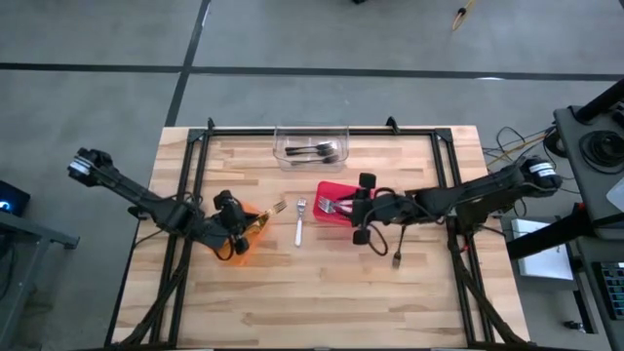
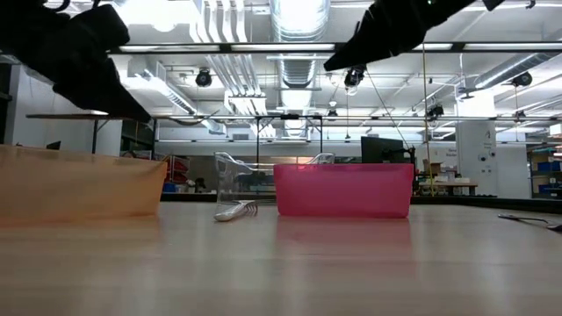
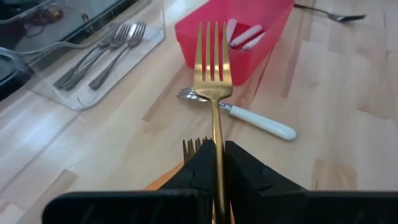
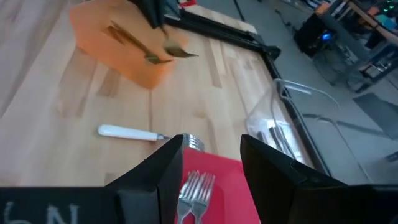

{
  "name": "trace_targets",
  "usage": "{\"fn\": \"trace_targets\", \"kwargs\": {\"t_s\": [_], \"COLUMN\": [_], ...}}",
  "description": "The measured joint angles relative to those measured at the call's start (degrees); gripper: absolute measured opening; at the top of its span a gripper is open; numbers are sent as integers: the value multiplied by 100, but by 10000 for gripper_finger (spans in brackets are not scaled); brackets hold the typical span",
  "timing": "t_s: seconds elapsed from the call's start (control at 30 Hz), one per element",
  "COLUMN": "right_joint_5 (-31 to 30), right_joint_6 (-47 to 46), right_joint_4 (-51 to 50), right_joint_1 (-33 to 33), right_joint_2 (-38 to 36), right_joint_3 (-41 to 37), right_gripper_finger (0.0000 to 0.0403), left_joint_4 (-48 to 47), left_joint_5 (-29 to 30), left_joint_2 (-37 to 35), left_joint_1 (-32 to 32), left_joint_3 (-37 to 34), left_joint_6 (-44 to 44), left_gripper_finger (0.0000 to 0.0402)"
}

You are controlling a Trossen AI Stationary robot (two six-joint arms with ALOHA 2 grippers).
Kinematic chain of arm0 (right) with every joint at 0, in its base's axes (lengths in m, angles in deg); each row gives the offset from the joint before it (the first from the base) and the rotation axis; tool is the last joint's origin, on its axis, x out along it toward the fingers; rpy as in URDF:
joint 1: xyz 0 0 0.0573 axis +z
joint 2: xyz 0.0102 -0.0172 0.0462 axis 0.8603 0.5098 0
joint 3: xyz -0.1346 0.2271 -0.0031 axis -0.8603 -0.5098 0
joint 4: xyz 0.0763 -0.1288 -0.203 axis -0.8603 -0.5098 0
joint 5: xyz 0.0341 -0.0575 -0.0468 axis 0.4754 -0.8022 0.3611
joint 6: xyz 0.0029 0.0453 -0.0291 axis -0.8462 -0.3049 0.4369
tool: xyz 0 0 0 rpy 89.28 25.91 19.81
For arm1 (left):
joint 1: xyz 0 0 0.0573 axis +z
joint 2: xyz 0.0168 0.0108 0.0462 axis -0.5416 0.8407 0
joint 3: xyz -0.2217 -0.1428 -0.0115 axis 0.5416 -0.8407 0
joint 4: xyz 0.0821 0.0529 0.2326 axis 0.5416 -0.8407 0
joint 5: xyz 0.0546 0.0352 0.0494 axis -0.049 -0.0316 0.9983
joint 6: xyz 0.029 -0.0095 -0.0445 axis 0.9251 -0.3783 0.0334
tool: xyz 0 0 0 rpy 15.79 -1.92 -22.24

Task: Sort silverware by color (type)
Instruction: Put the gold fork into the orange bin

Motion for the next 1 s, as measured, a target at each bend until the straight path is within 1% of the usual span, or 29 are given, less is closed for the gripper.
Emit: {"fn": "trace_targets", "kwargs": {"t_s": [0.07, 0.17, 0.33, 0.47, 0.77, 1.0], "right_joint_5": [0, 1, 2, 2, 2, 2], "right_joint_6": [-5, 7, -5, -5, -1, -1], "right_joint_4": [188, 425, 543, 529, 529, 529], "right_joint_1": [-36, -41, -37, -37, -37, -37], "right_joint_2": [-172, -385, -599, -577, -537, -535], "right_joint_3": [-173, -380, -469, -474, -476, -476], "right_gripper_finger": [150, 150, 150, 150, 150, 150], "left_joint_4": [190, 234, 386, 668, 644, 631], "left_joint_5": [78, 119, 211, 214, 377, 430], "left_joint_2": [-20, -35, -96, -219, -553, -733], "left_joint_1": [-52, -83, -93, -179, -500, -580], "left_joint_3": [-144, -299, -520, -661, -941, -1161], "left_joint_6": [-4, -72, -198, -144, -284, -385], "left_gripper_finger": [10, 10, 10, 10, 10, 10]}}
